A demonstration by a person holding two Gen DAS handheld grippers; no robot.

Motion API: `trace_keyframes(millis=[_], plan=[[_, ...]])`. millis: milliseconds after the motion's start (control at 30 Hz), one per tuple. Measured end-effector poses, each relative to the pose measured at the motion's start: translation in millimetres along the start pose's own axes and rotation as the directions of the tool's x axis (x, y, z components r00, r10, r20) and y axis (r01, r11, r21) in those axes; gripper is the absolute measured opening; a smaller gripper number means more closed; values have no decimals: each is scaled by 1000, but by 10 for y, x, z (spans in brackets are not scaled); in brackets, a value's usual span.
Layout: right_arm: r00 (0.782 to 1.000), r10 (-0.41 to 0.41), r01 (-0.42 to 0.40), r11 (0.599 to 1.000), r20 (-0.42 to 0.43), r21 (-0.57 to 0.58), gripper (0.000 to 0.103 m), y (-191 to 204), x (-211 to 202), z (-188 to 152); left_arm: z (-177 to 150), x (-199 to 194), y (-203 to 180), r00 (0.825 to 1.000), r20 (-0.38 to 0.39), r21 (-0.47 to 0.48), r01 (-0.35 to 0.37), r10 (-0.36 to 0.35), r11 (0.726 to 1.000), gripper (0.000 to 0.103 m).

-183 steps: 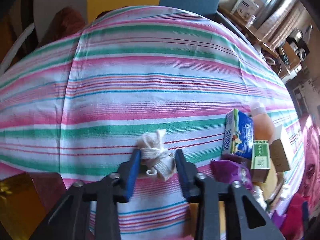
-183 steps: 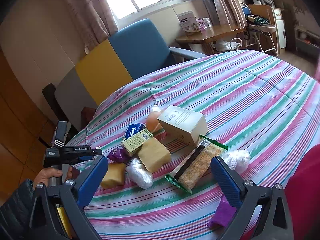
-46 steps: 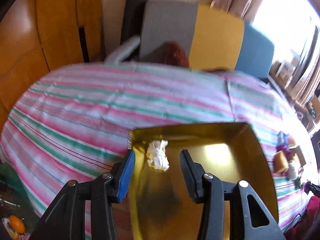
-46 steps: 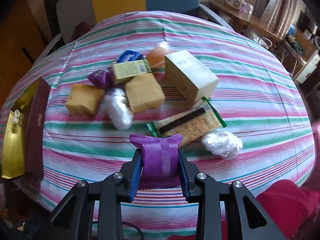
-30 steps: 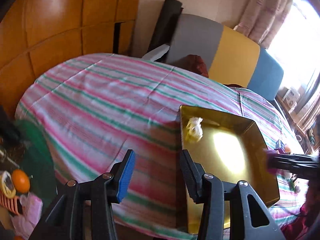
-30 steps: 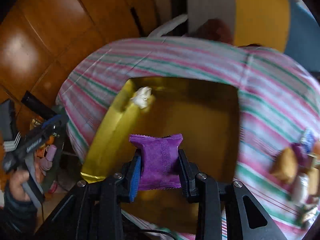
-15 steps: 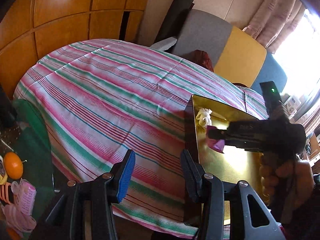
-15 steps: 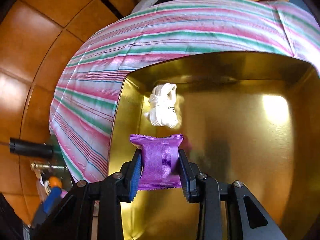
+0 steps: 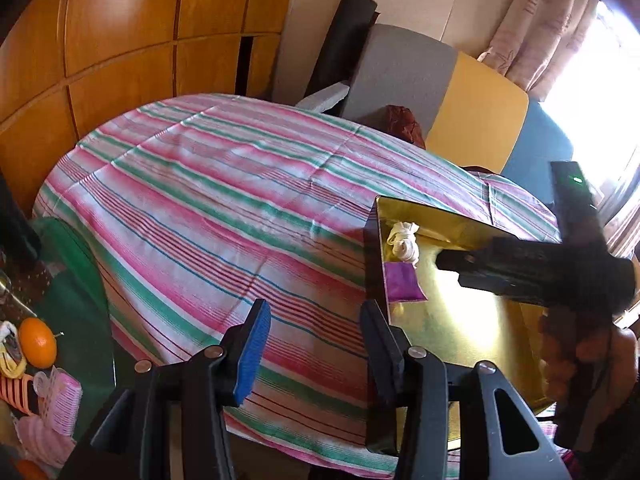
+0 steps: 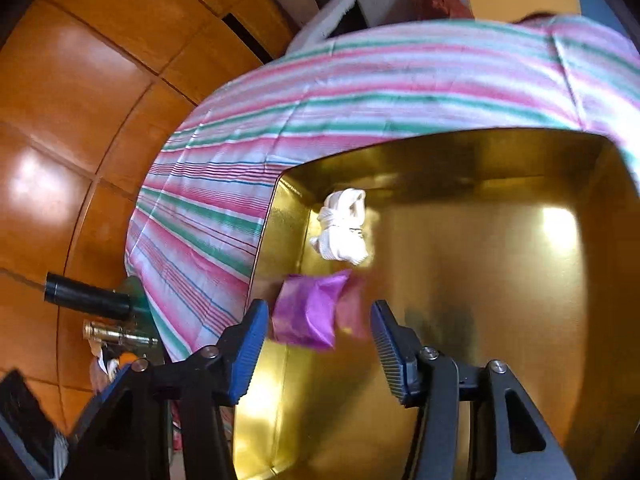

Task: Organize objects
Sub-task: 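Carry the purple packet into the gold tray and open the right tool, then reach to the yellow sponge and grasp it with the left tool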

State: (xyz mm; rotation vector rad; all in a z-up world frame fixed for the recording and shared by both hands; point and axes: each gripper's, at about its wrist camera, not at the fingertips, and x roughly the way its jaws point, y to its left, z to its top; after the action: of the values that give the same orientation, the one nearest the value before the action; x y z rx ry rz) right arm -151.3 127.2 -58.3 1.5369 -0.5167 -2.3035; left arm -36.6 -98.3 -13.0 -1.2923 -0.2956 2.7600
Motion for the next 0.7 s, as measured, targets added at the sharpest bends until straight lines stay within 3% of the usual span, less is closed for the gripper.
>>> trace_keyframes(millis=[333, 500, 700], plan=[[985, -90, 115, 978, 145, -174, 68, -189, -905, -541, -20, -180, -460, 999, 35, 112, 3, -7, 994, 47], [964, -142, 181, 970, 225, -161, 70, -431, -1316, -748, -54, -250, -776, 999, 48, 193, 12, -21, 981, 47], [923, -228, 266, 960, 309, -88, 72, -857, -1748, -916, -104, -277, -1153, 998, 42, 282, 40, -54, 959, 47]])
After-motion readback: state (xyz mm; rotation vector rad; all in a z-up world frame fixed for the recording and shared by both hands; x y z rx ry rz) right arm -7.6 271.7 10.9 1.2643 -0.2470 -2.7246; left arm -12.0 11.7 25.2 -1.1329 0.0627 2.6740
